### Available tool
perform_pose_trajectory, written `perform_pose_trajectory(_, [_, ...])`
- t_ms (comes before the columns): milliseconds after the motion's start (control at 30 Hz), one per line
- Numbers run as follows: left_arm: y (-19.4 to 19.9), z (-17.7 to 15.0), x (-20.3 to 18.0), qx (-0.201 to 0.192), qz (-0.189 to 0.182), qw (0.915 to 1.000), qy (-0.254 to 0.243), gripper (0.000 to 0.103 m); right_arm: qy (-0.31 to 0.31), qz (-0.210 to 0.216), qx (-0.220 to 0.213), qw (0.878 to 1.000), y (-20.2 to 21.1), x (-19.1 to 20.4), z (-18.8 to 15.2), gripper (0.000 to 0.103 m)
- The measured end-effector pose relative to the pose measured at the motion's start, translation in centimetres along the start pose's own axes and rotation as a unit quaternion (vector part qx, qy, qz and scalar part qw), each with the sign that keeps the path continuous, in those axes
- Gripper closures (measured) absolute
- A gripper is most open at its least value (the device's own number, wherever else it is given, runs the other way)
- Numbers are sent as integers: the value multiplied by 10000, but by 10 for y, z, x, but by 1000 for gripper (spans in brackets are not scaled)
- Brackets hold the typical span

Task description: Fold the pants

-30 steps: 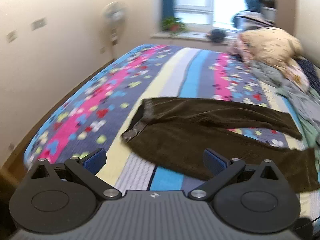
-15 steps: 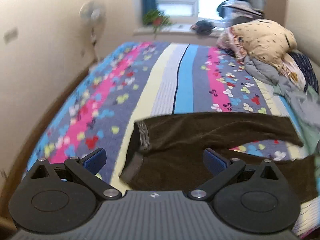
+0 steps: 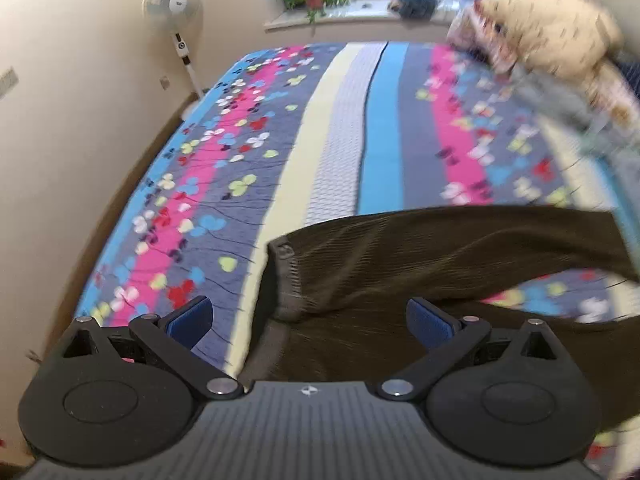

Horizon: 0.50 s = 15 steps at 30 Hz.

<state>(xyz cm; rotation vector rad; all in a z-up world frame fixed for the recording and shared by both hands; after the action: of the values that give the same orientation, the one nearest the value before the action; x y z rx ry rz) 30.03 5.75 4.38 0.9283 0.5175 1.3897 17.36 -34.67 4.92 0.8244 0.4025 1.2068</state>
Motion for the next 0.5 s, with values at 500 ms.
perform_pose_trajectory(500, [-291,35,21,262,1014,9830,-1508,0,-849,-2039,690,9729,-268,-114,24,1])
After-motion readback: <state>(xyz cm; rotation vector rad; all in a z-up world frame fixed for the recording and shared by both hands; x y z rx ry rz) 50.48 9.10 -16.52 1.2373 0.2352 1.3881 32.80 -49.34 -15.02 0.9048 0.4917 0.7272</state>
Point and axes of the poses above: each gripper's, at about its wrist camera, not at the fingertips, and y roughly against the way its jaws point, x to its left, z to its top, the point moved 6 cm from there along -y, roughly the way its jaws point, and after that the axes turned 2 degrees about -z, right-handed, at the moved point
